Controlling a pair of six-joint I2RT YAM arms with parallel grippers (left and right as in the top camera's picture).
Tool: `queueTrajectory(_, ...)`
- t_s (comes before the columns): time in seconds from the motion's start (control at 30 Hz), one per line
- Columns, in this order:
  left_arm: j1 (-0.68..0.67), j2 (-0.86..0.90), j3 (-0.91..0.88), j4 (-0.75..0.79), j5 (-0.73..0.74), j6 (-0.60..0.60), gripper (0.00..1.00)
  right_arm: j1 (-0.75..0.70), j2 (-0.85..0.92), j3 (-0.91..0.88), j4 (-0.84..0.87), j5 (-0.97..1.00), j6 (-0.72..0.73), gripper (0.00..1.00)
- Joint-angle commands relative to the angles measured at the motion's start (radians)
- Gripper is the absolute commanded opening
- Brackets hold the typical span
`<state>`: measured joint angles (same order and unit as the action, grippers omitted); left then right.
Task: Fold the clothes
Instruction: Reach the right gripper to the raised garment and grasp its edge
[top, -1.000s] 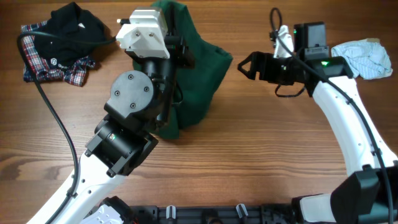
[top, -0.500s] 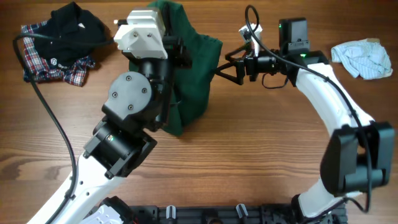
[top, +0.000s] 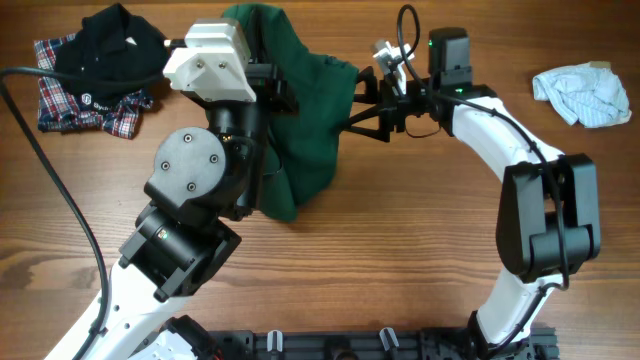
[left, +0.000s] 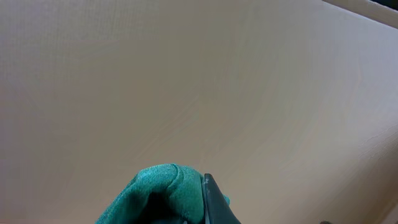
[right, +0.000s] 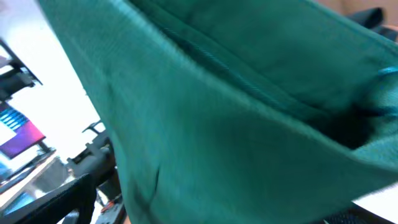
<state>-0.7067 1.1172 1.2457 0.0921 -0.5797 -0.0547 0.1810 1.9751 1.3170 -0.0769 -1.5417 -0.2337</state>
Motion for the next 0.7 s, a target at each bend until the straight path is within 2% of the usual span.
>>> queueTrajectory(0.0, 0.003, -0.017, 0.033, 0.0, -0.016, -0.009, 0.04, 0.022, 0.006, 0.003, 0.011, -0.079, -0.024, 0.99)
queueTrajectory(0.07, 0.003, -0.017, 0.033, -0.003, -0.016, -0.009, 0.04, 0.023, 0.006, 0.003, 0.014, -0.079, -0.025, 0.95)
queueTrajectory(0.13, 0.003, -0.017, 0.033, -0.004, -0.016, -0.009, 0.04, 0.023, 0.006, 0.003, 0.017, -0.079, -0.019, 0.85)
queueTrajectory(0.17, 0.003, -0.017, 0.033, -0.004, -0.016, -0.009, 0.04, 0.023, 0.006, 0.003, 0.017, -0.079, -0.016, 0.77)
queueTrajectory(0.23, 0.003, -0.017, 0.033, -0.004, -0.016, -0.009, 0.04, 0.023, 0.006, 0.003, 0.029, -0.078, 0.007, 0.29)
queueTrajectory(0.27, 0.003, -0.017, 0.033, -0.004, -0.016, -0.009, 0.04, 0.023, 0.006, 0.003, 0.042, -0.078, 0.029, 0.24)
queueTrajectory(0.3, 0.003, -0.017, 0.033, -0.004, -0.016, -0.009, 0.04, 0.023, 0.006, 0.003, 0.067, -0.074, 0.059, 0.14)
queueTrajectory(0.37, 0.003, -0.017, 0.033, -0.006, -0.016, -0.009, 0.04, 0.023, 0.006, 0.003, 0.131, -0.074, 0.128, 0.05)
queueTrajectory(0.47, 0.002, -0.017, 0.033, -0.022, 0.0, -0.009, 0.04, 0.021, 0.005, 0.003, 0.286, -0.074, 0.292, 0.04)
queueTrajectory(0.57, 0.002, -0.014, 0.033, -0.041, 0.064, -0.009, 0.04, 0.005, 0.004, 0.003, 0.642, -0.075, 0.647, 0.04)
queueTrajectory(0.6, 0.002, -0.011, 0.033, -0.042, 0.074, -0.01, 0.04, -0.012, 0.003, 0.003, 0.893, -0.079, 0.877, 0.04)
queueTrajectory(0.63, 0.002, -0.009, 0.033, -0.042, 0.074, -0.01, 0.04, -0.026, 0.003, 0.003, 1.074, -0.079, 1.036, 0.04)
queueTrajectory(0.67, 0.002, -0.007, 0.033, -0.045, 0.074, -0.009, 0.04, -0.05, 0.003, 0.005, 1.351, -0.079, 1.261, 0.04)
